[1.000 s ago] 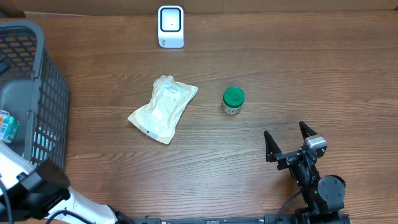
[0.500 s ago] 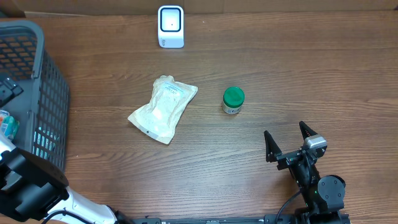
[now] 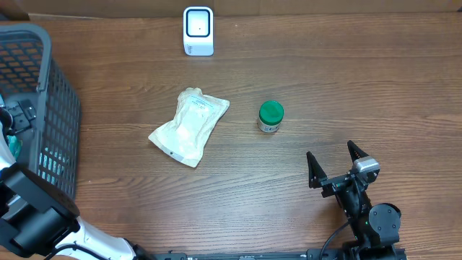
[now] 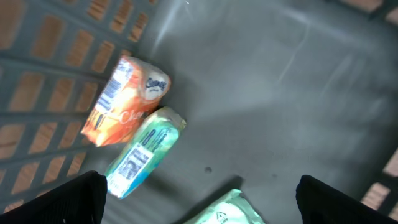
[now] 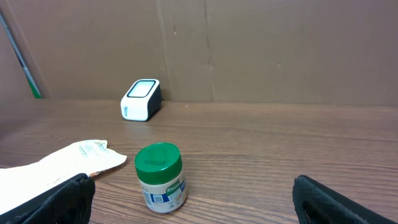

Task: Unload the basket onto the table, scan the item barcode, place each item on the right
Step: 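Grasp the small teal tissue pack in the basket with the left gripper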

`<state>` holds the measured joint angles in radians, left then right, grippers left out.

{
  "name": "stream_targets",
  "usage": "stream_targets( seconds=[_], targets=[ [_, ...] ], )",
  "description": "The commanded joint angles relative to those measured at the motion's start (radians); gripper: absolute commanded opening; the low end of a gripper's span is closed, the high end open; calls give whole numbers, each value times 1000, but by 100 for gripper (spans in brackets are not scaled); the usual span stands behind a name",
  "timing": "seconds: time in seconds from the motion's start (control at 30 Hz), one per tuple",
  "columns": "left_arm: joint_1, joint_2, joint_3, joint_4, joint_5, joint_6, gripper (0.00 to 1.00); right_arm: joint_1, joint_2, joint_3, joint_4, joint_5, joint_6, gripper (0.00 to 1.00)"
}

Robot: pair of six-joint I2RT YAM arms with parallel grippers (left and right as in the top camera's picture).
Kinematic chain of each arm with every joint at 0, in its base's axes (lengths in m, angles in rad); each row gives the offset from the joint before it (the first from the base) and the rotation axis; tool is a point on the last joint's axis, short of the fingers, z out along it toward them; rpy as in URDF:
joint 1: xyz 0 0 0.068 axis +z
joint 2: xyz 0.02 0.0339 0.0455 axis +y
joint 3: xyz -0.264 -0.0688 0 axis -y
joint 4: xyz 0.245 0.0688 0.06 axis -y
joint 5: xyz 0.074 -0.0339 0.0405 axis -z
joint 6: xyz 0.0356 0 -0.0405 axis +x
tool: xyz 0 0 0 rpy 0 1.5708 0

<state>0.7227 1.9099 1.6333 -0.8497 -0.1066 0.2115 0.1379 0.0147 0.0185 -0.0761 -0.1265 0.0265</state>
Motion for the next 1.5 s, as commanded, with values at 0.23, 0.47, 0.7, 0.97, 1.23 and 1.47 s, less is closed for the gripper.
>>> stream_targets(
  seconds=[0.23, 0.47, 0.7, 0.97, 1.23, 1.47],
  targets=[
    [19, 11, -79, 127, -10, 193, 100, -4, -12, -10, 4, 1, -2, 100],
    [52, 83, -79, 166, -26, 211, 100, -4, -11, -10, 4, 1, -2, 100],
    [57, 130, -79, 186, -24, 206, 78, -4, -12, -10, 4, 1, -2, 100],
    [57, 130, -105, 193, -24, 192, 54, -4, -12, -10, 4, 1, -2, 100],
    [57, 130, -152, 216, -24, 192, 57, -4, -12, -10, 4, 1, -2, 100],
    [57, 130, -187, 235, -24, 192, 56, -4, -12, -10, 4, 1, -2, 100]
  ],
)
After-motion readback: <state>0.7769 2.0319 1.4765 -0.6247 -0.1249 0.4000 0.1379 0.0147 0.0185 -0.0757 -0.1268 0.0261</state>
